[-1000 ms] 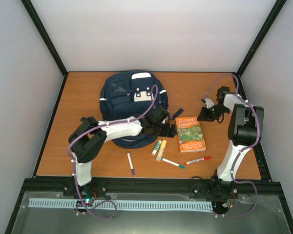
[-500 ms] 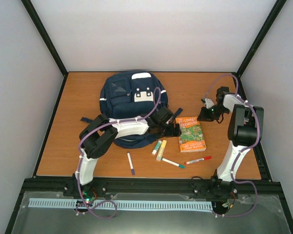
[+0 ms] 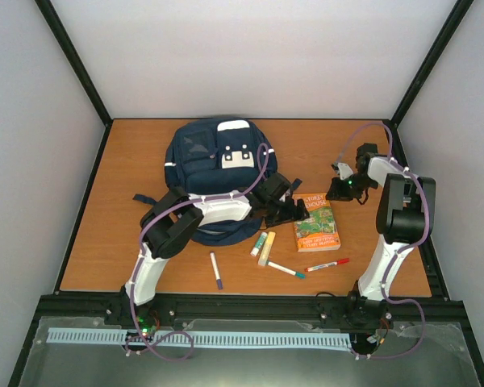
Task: Pack the student bag
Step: Pick up the book from the center of the board.
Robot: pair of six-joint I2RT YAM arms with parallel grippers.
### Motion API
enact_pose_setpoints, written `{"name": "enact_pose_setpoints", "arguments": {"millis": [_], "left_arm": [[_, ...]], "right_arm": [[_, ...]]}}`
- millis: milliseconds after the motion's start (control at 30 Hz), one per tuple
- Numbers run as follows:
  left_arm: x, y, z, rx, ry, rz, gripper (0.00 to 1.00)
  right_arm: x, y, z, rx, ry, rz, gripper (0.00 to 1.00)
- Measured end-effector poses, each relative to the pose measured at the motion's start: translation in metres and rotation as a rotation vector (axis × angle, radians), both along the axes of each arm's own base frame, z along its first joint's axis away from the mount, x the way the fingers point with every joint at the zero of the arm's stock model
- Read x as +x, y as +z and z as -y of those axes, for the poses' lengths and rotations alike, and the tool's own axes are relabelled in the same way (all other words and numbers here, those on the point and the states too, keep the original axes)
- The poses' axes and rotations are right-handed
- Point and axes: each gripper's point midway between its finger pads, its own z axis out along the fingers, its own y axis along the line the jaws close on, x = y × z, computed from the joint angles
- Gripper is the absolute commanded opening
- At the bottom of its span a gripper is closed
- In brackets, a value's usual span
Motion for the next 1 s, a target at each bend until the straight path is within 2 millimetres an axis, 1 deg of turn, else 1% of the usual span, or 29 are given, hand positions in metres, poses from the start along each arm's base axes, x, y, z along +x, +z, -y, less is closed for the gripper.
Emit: {"name": "enact_pose_setpoints", "arguments": {"millis": [333,567,667,900,1000], "left_arm": [[0.008,0.004,0.022,-0.138,0.018,-0.048,0.97],[0.01,0.005,0.023,-0.155,0.042,-0.065,0.96],[0.012,0.006,0.024,-0.17,0.055,-0.071,0.92],[0.013,0.006,0.026,-0.243,0.093,-0.1,0.78],[0.014,0.009,0.028,-0.272,0.095,-0.097,0.73]], "right_arm": [[0.0,-0.001,0.0,-0.004,0.004,0.002,0.12],[0.0,-0.001,0.0,-0.004,0.005,0.003,0.12],[0.0,-0.001,0.0,-0.004,0.005,0.003,0.12],[0.0,-0.001,0.0,-0.002,0.004,0.004,0.13],[0.0,-0.002,0.0,0.004,0.006,0.004,0.14]]}}
